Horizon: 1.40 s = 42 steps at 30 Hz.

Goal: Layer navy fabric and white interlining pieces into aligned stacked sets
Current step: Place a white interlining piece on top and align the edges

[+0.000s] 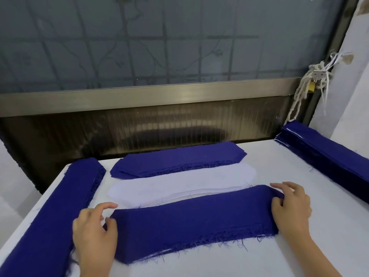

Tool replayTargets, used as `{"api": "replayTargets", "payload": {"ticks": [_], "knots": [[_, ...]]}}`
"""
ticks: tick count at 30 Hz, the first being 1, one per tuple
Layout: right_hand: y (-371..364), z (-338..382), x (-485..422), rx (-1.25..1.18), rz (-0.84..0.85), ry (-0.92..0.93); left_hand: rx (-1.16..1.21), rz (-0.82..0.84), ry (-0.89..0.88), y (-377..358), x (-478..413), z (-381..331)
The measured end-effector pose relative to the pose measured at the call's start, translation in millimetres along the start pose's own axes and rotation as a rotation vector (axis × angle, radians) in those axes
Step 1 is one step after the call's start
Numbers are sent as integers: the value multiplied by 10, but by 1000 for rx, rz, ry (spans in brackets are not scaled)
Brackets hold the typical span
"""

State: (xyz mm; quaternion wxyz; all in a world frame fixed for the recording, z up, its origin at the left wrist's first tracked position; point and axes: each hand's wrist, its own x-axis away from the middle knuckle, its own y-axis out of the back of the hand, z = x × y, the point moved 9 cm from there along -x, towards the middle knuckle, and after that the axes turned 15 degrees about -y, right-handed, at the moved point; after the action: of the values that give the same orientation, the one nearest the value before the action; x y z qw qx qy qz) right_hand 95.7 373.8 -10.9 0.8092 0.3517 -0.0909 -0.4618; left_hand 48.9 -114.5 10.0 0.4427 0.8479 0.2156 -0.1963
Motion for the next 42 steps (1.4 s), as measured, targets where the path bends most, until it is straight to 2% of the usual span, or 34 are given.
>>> {"api": "replayTargets", "payload": {"ticks": [4, 9, 11, 15, 18, 22, 26, 29, 37, 42], "knots": [[85, 200, 116, 58, -106, 153, -24, 57, -104, 15, -84, -234], [-140, 611, 167, 179, -34, 330, 124, 204, -330, -304, -348, -724], [-384, 857, 187, 216, 72, 380, 145, 240, -376, -514, -431, -890], [-987, 1310, 434, 98, 438, 492, 104, 355, -400, -990, -501, -1001], [-1297, 1526, 588, 74, 532, 545, 61, 379, -411, -1182, -520, -967], [-1512, 1653, 581, 129, 473, 523, 61, 350, -400, -1244, -537, -888], [-1625, 1666, 624, 278, 391, 549, -75, 343, -419, -1264, -544, -899], [-1628, 1669, 615, 270, 372, 549, -124, 335, -430, -1267, -547, -913], [-1646, 1692, 614, 295, 285, 599, -73, 325, -448, -1279, -545, -926], [-1650, 1709, 618, 314, 248, 629, -63, 287, -387, -1218, -575, -909]]}}
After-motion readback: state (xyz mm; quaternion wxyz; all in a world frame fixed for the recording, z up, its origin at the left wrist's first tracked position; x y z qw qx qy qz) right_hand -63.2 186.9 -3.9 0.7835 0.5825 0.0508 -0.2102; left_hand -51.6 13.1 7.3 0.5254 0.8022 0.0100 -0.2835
